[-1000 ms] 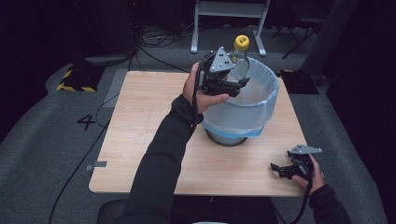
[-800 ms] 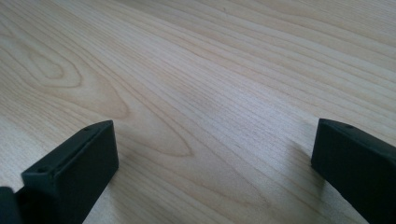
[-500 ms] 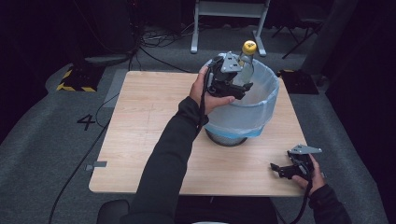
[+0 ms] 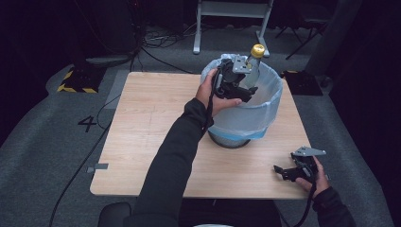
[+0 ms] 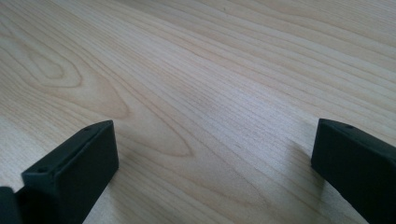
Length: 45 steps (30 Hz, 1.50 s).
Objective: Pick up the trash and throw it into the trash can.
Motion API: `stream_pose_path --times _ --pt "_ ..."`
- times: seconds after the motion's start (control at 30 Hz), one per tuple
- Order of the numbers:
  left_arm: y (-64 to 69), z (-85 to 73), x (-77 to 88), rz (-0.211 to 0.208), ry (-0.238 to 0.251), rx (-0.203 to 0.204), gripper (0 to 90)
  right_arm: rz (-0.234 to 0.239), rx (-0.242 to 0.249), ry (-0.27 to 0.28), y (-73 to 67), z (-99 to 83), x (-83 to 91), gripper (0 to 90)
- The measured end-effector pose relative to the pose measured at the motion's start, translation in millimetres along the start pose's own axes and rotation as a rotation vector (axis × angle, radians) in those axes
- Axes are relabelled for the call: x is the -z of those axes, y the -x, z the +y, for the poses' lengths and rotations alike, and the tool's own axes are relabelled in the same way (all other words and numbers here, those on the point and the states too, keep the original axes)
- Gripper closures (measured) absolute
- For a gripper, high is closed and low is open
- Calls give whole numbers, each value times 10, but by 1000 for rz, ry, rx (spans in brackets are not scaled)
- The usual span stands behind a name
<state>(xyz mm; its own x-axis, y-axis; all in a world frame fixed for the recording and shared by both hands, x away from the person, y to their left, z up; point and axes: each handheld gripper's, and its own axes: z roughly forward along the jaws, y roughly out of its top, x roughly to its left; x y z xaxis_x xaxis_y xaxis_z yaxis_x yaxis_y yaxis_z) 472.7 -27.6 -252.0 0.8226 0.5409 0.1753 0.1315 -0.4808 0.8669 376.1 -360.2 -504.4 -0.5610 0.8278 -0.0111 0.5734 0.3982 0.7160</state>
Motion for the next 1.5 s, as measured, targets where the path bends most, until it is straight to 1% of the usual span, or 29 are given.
stream_pose_path --times 0.07,0.1,0.17,0.27,0.3,0.33,0.37,0.43,0.47,0.57,0.6,0.63,0.7,0.77,0.8,0.83,0.87,0.9,1.0,1.03,1.07,1.17,1.2,1.23,1.3,1.33,1.37,1.47,1.5 --pt "-8 -2 -18 0 -13 -5 277 0 0 0 0 0 0 6" --pt "-2 -3 -24 -3 -12 4 277 0 0 0 0 0 0 6" --pt "-11 6 -17 -14 -29 -4 276 0 1 -1 1 0 1 6" --pt "18 25 4 -6 -23 -6 266 0 0 0 0 0 0 7" --pt "23 32 26 6 -10 1 266 -3 1 2 1 0 -1 6" --pt "10 52 80 12 14 22 250 -2 -9 5 -6 0 -2 6" --pt "10 52 80 12 14 22 235 -2 -9 5 -6 0 -2 6" --pt "-4 79 165 28 29 35 214 -1 -11 3 -8 0 -1 8" --pt "-15 87 217 27 37 30 202 2 2 2 3 -3 10 21" --pt "-26 99 411 35 81 24 190 -1 4 2 7 -4 9 18" --pt "-26 99 411 35 81 24 189 -1 4 2 7 -4 9 18" --pt "-31 94 459 31 90 25 189 -3 6 1 9 -6 7 19" --pt "-36 65 585 43 92 16 181 -3 5 1 9 -4 7 15" --pt "-39 56 616 43 92 13 180 -4 2 0 5 -1 7 15" --pt "-44 28 697 43 102 14 178 -4 6 -1 11 -4 5 15" --pt "-44 28 697 43 102 14 176 -4 6 -1 11 -4 5 15" --pt "-53 -4 769 45 108 12 176 -3 3 -2 6 -3 5 14" --pt "-53 -4 769 45 108 12 175 -3 3 -2 6 -3 5 14" --pt "-54 -77 893 53 109 2 170 -10 9 0 13 -3 1 11" --pt "-54 -77 893 53 109 2 168 -10 9 0 13 -3 1 11" --pt "-50 -110 935 61 114 1 168 -7 -3 2 2 0 2 11" --pt "-50 -164 1019 69 120 -2 163 -9 6 0 11 -2 2 11" --pt "-58 -196 1074 69 120 -8 160 -8 6 0 11 -2 2 10" --pt "-56 -215 1103 67 120 -1 160 -8 4 0 11 -2 2 10" --pt "-59 -234 1134 67 116 -7 159 -8 4 0 10 -2 1 10" --pt "-56 -279 1193 74 114 -11 159 -8 5 0 11 -2 2 10" --pt "-56 -279 1193 74 114 -11 159 -8 5 0 11 -2 2 10" --pt "-37 -366 1271 76 101 -18 159 -8 4 -1 10 -2 2 10" --pt "-24 -424 1303 79 97 -24 159 -8 2 -1 8 -1 3 10"
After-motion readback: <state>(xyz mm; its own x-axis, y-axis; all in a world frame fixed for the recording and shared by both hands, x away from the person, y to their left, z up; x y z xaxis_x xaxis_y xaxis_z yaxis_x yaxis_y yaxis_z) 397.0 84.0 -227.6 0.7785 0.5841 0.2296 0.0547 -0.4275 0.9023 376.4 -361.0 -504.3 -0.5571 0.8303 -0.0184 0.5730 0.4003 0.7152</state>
